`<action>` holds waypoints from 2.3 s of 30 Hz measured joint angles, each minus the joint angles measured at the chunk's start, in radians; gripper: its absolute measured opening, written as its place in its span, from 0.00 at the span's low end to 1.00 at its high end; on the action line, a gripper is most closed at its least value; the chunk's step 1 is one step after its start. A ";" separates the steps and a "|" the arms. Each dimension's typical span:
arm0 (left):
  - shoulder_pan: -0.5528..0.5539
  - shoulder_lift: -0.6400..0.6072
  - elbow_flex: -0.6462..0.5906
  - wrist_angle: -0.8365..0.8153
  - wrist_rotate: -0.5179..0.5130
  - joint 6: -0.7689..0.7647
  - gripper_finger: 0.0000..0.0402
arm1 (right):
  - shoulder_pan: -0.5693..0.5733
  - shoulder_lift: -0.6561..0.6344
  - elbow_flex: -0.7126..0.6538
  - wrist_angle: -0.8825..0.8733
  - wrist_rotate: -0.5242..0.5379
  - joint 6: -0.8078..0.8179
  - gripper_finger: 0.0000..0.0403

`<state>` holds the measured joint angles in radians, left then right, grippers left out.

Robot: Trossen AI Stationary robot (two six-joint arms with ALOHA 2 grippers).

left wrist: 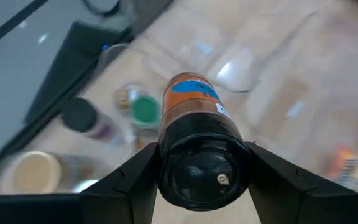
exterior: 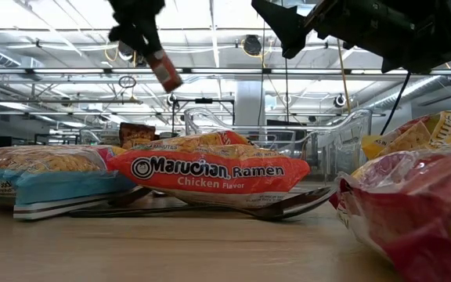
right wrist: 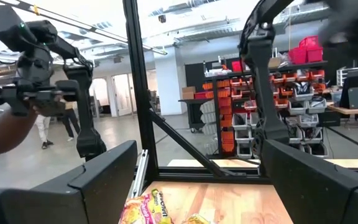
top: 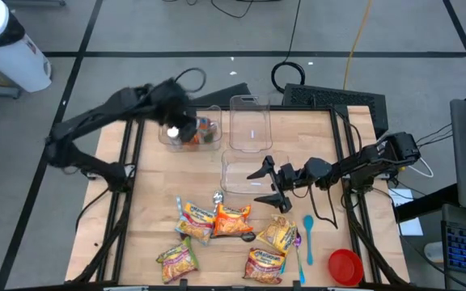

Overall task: Pick & Place Food Item
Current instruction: Put the orange seasoning bottle into the top left transparent container

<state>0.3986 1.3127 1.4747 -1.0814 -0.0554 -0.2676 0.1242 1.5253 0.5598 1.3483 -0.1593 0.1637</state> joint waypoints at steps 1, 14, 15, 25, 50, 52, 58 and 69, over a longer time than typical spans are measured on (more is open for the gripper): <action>0.027 0.040 0.036 -0.028 0.002 0.029 0.52 | 0.000 0.000 0.000 -0.001 0.000 0.000 0.85; 0.202 0.424 0.286 -0.227 -0.106 0.181 0.52 | 0.000 0.000 0.000 -0.025 0.000 0.000 0.85; 0.208 0.435 0.286 -0.243 -0.113 0.179 0.52 | 0.000 0.000 0.000 -0.025 0.000 -0.001 0.85; 0.219 0.480 0.287 -0.306 -0.083 0.154 0.52 | 0.000 0.000 0.000 -0.037 0.000 -0.022 0.85; 0.213 0.658 0.286 -0.270 0.033 0.207 0.52 | 0.000 0.000 0.000 -0.037 0.000 -0.019 0.85; 0.217 0.659 0.286 -0.254 0.045 0.214 0.52 | 0.000 0.000 0.000 -0.037 0.000 -0.019 0.85; 0.230 0.659 0.285 -0.238 0.095 0.214 0.52 | 0.000 0.000 0.000 -0.037 0.000 -0.019 0.85; 0.230 0.659 0.186 -0.197 0.108 0.209 0.52 | 0.000 0.000 0.000 -0.037 0.000 -0.019 0.85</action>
<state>0.6289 1.9712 1.6610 -1.2788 0.0525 -0.0589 0.1240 1.5253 0.5598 1.3113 -0.1596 0.1446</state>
